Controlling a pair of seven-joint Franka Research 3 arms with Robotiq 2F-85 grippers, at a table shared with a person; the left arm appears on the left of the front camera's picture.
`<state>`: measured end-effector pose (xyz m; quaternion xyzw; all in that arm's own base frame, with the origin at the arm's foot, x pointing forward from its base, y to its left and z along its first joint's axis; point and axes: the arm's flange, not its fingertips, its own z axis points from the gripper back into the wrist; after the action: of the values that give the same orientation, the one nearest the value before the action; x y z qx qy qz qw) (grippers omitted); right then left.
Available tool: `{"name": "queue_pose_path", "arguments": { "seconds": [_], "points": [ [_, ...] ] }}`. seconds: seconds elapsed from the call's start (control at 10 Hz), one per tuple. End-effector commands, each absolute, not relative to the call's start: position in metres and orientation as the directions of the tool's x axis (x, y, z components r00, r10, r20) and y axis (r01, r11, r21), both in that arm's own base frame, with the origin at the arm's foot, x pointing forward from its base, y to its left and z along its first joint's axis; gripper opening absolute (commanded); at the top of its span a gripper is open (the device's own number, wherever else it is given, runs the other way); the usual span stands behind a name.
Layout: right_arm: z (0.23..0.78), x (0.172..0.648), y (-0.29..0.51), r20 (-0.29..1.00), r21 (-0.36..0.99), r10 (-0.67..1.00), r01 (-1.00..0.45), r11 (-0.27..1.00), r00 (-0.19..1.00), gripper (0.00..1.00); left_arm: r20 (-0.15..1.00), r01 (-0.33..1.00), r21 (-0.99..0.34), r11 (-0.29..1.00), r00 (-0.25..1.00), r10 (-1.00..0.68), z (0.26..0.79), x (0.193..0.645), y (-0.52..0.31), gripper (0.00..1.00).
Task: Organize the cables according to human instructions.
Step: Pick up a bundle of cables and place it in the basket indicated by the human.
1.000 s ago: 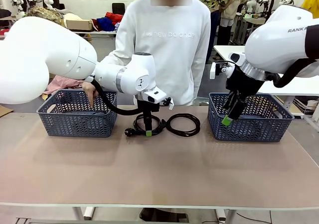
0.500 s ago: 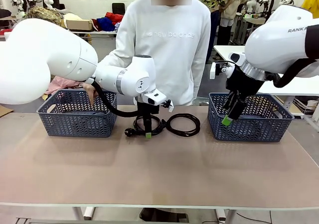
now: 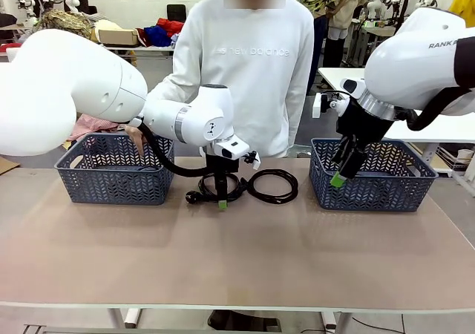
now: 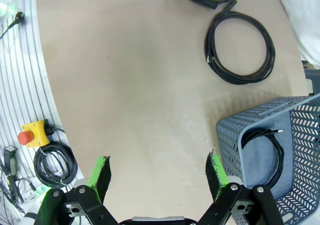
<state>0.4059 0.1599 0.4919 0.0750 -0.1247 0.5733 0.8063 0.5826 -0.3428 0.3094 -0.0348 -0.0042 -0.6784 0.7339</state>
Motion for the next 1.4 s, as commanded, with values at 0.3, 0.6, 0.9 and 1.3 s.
{"name": "queue_pose_path", "arguments": {
  "seconds": [0.3,0.6,0.9,1.3],
  "points": [
    [0.4947,0.4069,0.1619,0.285,-0.024,0.907,-0.943,0.331,0.311,1.0,0.033,0.994,-0.044,0.1,0.101,-0.994,0.3069,0.5695,-0.339,1.0],
    [0.4947,0.4069,0.1619,0.285,-0.024,0.907,-0.943,0.331,0.311,1.0,0.022,0.993,-0.046,0.11,0.111,-0.994,0.3061,0.5699,-0.3389,0.81],
    [0.4947,0.4069,0.1619,0.285,-0.024,0.907,-0.943,0.331,0.311,1.0,0.022,0.992,-0.044,0.115,0.116,-0.993,0.3056,0.57,-0.3382,0.76],
    [0.4947,0.4069,0.1619,0.285,-0.024,0.907,-0.943,0.331,0.311,1.0,0.011,0.991,-0.041,0.13,0.131,-0.991,0.3072,0.57,-0.3374,0.38]
  ]
}}
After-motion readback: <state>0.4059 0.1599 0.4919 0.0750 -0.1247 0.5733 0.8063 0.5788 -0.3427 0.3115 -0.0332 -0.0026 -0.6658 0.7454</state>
